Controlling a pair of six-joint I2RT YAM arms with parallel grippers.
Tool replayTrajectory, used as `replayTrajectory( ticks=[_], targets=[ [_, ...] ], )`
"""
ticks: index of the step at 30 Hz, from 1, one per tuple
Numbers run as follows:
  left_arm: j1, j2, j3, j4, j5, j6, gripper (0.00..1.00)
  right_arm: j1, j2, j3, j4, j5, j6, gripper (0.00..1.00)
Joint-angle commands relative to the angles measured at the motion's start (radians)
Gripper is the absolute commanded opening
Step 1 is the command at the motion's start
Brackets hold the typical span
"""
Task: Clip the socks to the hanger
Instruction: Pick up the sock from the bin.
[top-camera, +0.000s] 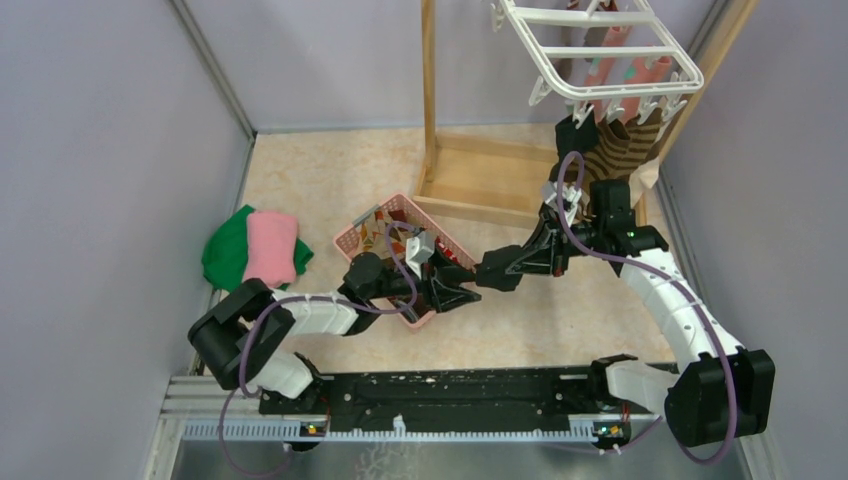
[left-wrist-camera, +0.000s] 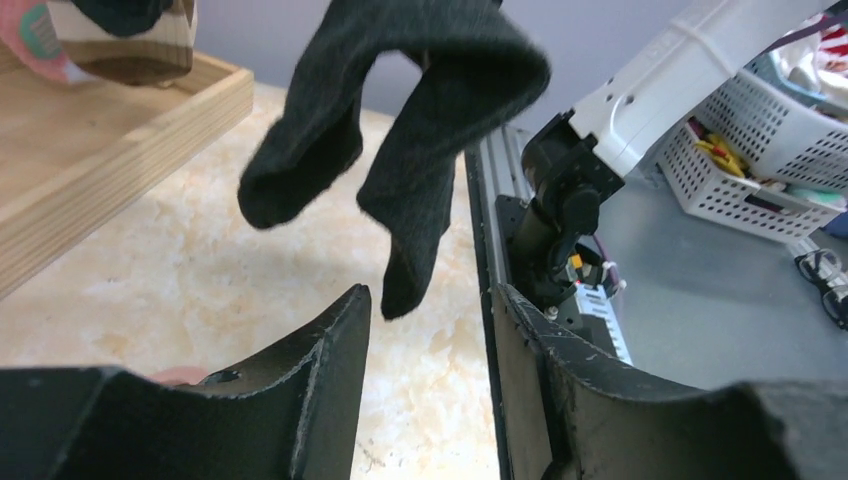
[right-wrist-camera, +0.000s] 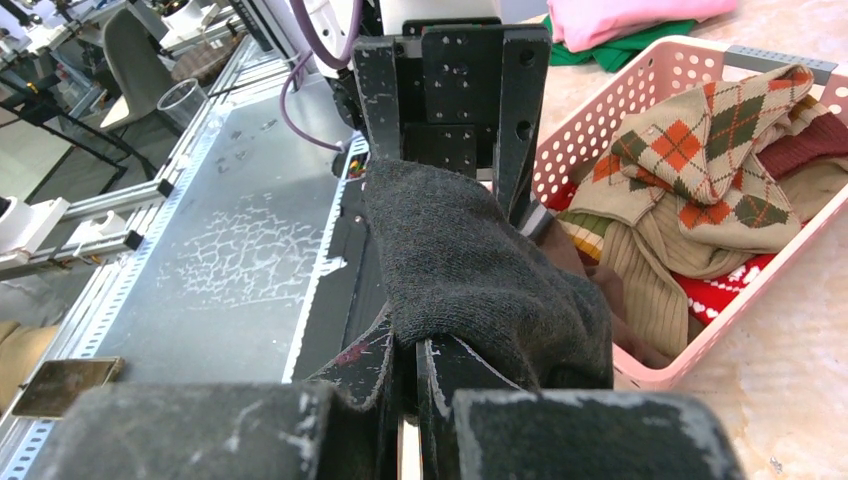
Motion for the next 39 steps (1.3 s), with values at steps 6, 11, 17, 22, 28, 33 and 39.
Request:
replayTrajectory(
  ticks=[6,11,17,22,28,33,39],
  targets=[
    [-0.008,0.063,0.081,0.185,0.02,-0.154,0.46,-0.007,-0.011,0.002,-0.004,-0.009,-0.031,0.0],
    [-0.009,0.078,0.088,0.219,0.04,-0.188,0.39,-0.006,-0.011,0.002,-0.003,-0.007,-0.032,0.0],
    [-0.012,0.098,0.103,0.237,0.064,-0.226,0.35,-0.005,-0.012,0.002,-0.001,-0.003,-0.033,0.0],
    [-0.011,0.116,0.117,0.246,0.095,-0.248,0.14,-0.005,-0.011,0.001,0.001,0.007,-0.031,0.0],
    [-0.006,0.101,0.115,0.233,0.092,-0.342,0.0,-0.008,-0.014,-0.003,0.03,0.07,-0.002,0.02],
    [0.044,0.079,0.091,0.205,0.016,-0.611,0.0,-0.051,-0.029,0.049,-0.089,0.19,-0.115,0.38],
    [0.104,0.065,0.068,0.164,-0.057,-0.926,0.0,-0.085,-0.066,0.189,-0.453,0.285,-0.631,0.72]
  ],
)
